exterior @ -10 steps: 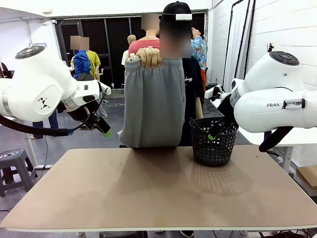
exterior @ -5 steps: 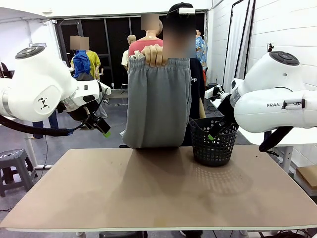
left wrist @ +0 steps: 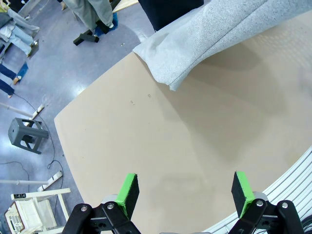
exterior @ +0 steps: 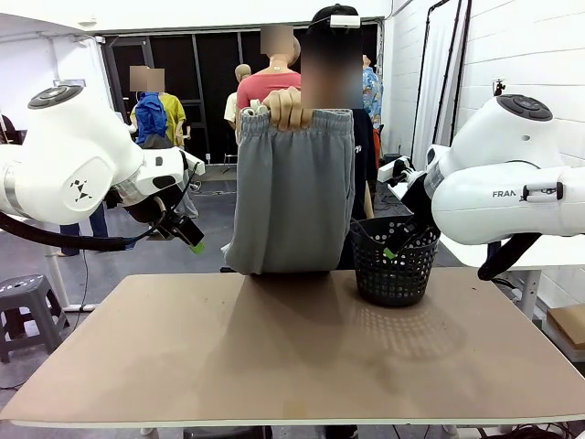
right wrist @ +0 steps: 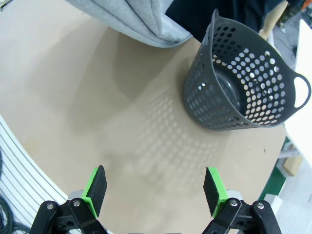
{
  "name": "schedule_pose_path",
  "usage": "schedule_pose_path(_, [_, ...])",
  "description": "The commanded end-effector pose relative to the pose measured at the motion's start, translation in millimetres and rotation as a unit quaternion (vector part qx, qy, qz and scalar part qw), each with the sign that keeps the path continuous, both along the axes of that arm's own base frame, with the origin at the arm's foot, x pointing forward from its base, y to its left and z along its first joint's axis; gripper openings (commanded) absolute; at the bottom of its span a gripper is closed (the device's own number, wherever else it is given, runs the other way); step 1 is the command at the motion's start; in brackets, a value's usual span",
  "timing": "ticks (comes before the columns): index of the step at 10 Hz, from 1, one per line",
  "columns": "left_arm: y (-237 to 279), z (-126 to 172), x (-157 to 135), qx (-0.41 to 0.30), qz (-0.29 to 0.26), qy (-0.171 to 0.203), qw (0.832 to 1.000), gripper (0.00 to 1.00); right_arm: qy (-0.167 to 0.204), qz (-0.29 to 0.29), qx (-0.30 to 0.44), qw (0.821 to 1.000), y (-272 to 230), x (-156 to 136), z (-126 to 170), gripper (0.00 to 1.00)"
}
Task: Fold the training pants.
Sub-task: Grab both ends of the Training pants handed by a person.
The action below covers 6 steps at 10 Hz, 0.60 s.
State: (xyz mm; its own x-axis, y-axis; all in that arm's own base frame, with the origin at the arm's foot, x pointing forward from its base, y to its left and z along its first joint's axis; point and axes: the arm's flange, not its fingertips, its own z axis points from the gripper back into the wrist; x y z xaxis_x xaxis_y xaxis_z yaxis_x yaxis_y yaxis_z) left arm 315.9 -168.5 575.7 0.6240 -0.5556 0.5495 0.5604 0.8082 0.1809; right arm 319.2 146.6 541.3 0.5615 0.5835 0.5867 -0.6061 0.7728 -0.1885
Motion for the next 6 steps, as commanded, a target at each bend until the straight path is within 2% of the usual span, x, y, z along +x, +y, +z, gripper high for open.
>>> schedule_pose_path(1, [0.0,0.0,0.0,0.000,0.000,0.000,1.000,1.00,0.000,0.000,0.000,1.000,0.0,0.0,0.0,1.00])
schedule_pose_path(3, [0.3,7.8,-3.7,0.047,-0.077,-0.024,0.996,1.00,-0.028,0.076,-0.022,0.996,-2.3,-0.8,2.1,1.00])
schedule_pose_path(4, [-1.4,10.8,-2.4,0.071,-0.107,-0.034,0.991,1.00,-0.052,0.111,-0.042,0.992,-3.5,0.9,4.6,1.00])
schedule_pose_path(6, [-3.4,16.5,1.0,0.114,-0.176,-0.046,0.977,1.00,-0.074,0.191,-0.071,0.976,-7.2,5.6,7.6,1.00])
